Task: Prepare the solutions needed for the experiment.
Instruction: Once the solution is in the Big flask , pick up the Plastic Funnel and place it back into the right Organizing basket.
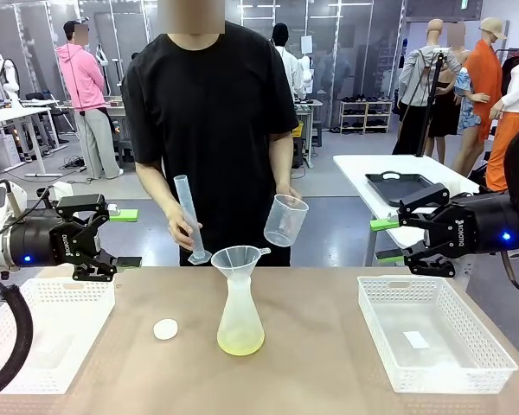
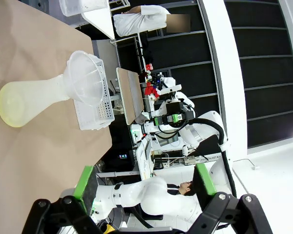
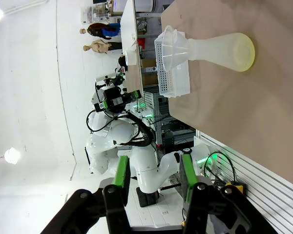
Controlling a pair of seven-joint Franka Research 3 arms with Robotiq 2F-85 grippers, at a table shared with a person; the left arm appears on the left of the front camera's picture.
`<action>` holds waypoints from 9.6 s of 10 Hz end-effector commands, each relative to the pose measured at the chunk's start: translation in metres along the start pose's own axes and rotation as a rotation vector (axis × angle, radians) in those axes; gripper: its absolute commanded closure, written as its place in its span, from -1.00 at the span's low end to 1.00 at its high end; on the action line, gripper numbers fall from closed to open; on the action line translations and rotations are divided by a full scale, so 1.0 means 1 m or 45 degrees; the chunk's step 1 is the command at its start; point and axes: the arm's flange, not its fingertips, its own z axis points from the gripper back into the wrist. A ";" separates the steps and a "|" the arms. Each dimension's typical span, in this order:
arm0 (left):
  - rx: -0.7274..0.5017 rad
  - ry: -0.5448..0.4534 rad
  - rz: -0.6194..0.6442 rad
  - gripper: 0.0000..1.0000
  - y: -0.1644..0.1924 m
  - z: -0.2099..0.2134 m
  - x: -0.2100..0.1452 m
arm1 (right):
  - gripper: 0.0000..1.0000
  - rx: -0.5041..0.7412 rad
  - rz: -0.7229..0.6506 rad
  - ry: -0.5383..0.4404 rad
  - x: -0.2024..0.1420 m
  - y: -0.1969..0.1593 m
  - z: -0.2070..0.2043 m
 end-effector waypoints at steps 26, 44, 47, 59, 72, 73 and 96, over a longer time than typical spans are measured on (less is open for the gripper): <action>0.002 -0.003 -0.006 -1.00 -0.001 0.001 0.001 | -0.06 -0.591 1.168 0.197 0.016 0.125 -0.195; 0.002 -0.003 -0.006 -1.00 -0.001 0.001 0.001 | -0.06 -1.072 1.395 0.740 0.135 0.135 -0.297; 0.002 -0.003 -0.006 -1.00 -0.001 0.001 0.001 | -0.06 -1.124 1.383 0.803 0.136 0.128 -0.302; 0.002 -0.003 -0.006 -1.00 -0.001 0.001 0.001 | -0.02 -1.107 1.329 0.972 0.130 0.091 -0.327; 0.002 -0.003 -0.006 -1.00 -0.001 0.001 0.001 | 1.00 -1.058 1.245 0.946 0.133 0.097 -0.336; 0.002 -0.003 -0.006 -1.00 -0.001 0.001 0.001 | 1.00 -1.048 1.222 0.946 0.135 0.101 -0.336; 0.002 -0.003 -0.006 -1.00 -0.001 0.001 0.001 | 1.00 -1.128 1.036 0.736 0.124 0.180 -0.261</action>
